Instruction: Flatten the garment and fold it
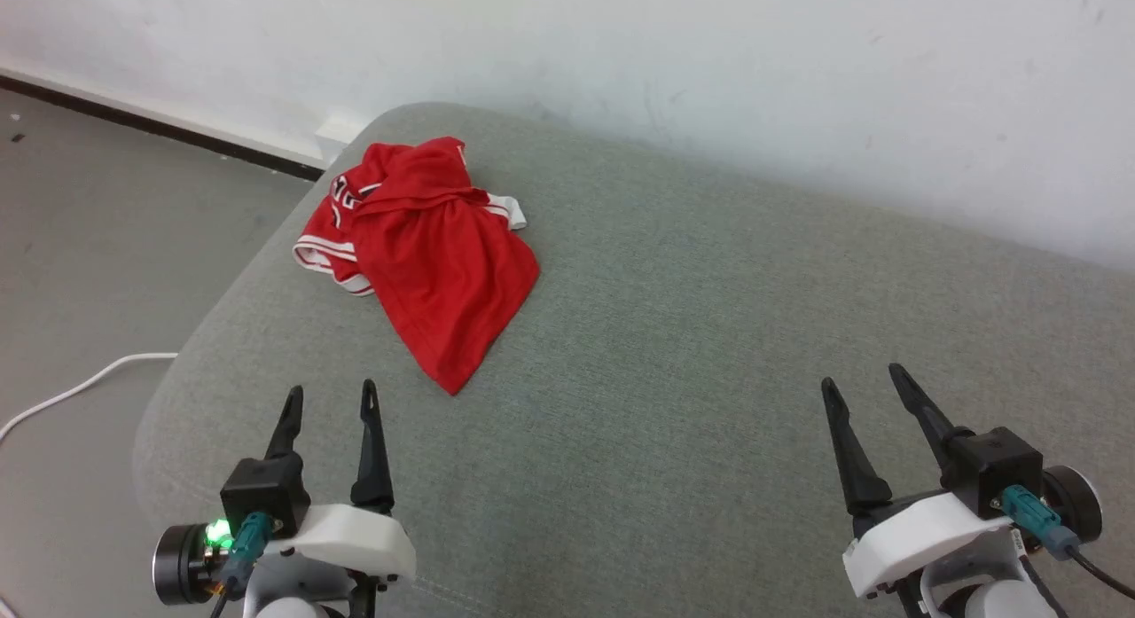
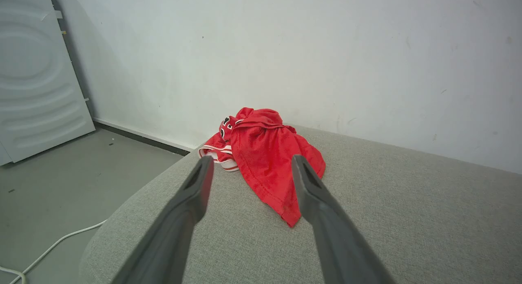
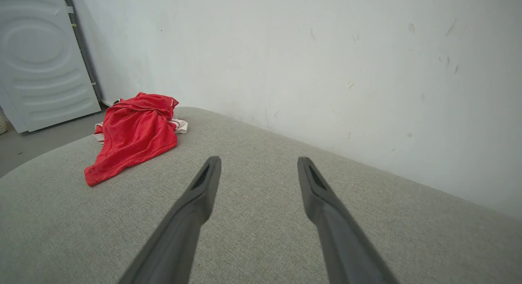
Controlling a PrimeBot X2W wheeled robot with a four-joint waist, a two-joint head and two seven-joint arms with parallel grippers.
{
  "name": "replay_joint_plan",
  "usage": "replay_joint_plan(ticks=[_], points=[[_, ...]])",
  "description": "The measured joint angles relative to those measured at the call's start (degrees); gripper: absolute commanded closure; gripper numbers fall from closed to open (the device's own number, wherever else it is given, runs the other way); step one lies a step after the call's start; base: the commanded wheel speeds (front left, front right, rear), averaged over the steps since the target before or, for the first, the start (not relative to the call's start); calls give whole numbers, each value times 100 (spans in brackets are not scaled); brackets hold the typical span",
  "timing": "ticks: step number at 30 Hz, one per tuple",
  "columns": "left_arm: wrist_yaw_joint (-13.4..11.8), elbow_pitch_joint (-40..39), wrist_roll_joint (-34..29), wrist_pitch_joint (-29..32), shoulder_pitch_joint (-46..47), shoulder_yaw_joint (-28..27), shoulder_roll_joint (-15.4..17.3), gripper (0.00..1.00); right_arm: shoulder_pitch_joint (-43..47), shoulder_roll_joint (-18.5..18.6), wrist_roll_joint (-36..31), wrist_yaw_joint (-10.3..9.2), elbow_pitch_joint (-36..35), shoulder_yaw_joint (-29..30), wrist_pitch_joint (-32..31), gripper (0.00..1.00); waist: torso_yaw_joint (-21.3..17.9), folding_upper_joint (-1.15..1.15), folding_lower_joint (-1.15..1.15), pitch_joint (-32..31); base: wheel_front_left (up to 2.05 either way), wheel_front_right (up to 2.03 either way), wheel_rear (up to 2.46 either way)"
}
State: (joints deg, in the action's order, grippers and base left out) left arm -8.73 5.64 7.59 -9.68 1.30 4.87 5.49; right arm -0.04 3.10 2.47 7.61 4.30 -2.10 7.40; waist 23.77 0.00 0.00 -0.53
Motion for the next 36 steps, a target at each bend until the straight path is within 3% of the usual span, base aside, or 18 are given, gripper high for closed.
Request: replay_joint_plan(ticks=[36], points=[[-450, 253, 490, -430, 29, 280, 200, 0, -88, -4, 134, 0, 149, -137, 330, 0, 1035, 0, 0, -65, 0, 0, 0]])
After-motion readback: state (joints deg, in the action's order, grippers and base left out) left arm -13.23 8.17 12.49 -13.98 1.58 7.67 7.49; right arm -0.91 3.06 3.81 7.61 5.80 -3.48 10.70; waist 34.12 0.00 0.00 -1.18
